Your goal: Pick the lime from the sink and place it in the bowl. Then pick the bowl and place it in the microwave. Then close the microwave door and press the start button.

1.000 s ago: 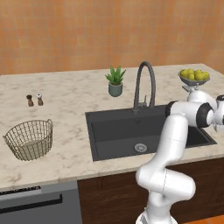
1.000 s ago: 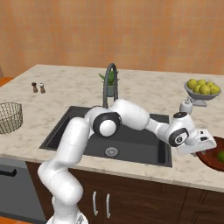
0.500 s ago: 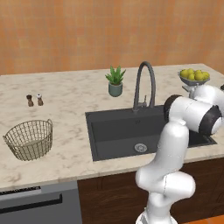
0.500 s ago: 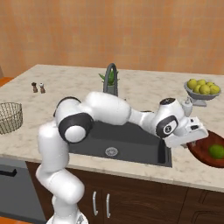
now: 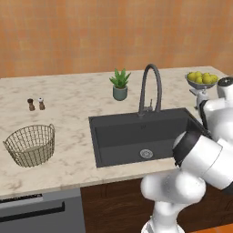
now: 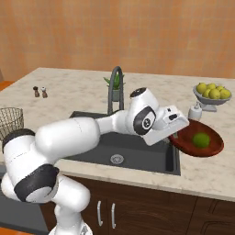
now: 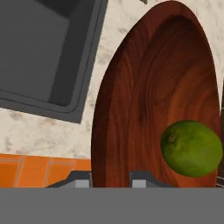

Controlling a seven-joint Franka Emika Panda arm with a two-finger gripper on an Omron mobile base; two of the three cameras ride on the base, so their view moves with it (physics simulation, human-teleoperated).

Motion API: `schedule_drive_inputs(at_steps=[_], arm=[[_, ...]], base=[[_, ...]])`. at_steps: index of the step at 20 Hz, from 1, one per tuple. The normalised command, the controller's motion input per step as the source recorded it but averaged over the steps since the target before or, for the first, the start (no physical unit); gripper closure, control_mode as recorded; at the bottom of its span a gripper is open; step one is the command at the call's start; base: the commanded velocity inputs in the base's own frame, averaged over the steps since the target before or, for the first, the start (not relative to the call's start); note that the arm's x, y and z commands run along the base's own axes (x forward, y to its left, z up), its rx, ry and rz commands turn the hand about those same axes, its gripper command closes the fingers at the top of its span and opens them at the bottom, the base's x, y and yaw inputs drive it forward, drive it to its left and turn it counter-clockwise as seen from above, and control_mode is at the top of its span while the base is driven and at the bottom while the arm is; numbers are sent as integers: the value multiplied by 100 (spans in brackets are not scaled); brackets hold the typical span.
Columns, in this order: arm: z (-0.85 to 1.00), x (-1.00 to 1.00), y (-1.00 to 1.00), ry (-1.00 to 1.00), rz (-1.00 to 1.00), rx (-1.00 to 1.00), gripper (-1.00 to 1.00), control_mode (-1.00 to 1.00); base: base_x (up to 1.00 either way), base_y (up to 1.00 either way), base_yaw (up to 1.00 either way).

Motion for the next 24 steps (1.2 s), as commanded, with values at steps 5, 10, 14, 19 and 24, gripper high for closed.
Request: schedule_drive_inputs(at_steps=[5, 10, 14, 19, 24], arm=[[100, -24, 100, 12, 17, 0, 100, -100], [100, -52, 95, 9, 19, 0, 100, -100], [96, -51, 100, 12, 26, 0, 100, -100], [34, -19, 100, 2, 34, 0, 100, -100], [39, -30, 91, -4, 14, 1, 100, -100]], base=[[0, 0, 0], [0, 0, 0], [0, 0, 0], [0, 0, 0], [0, 0, 0]])
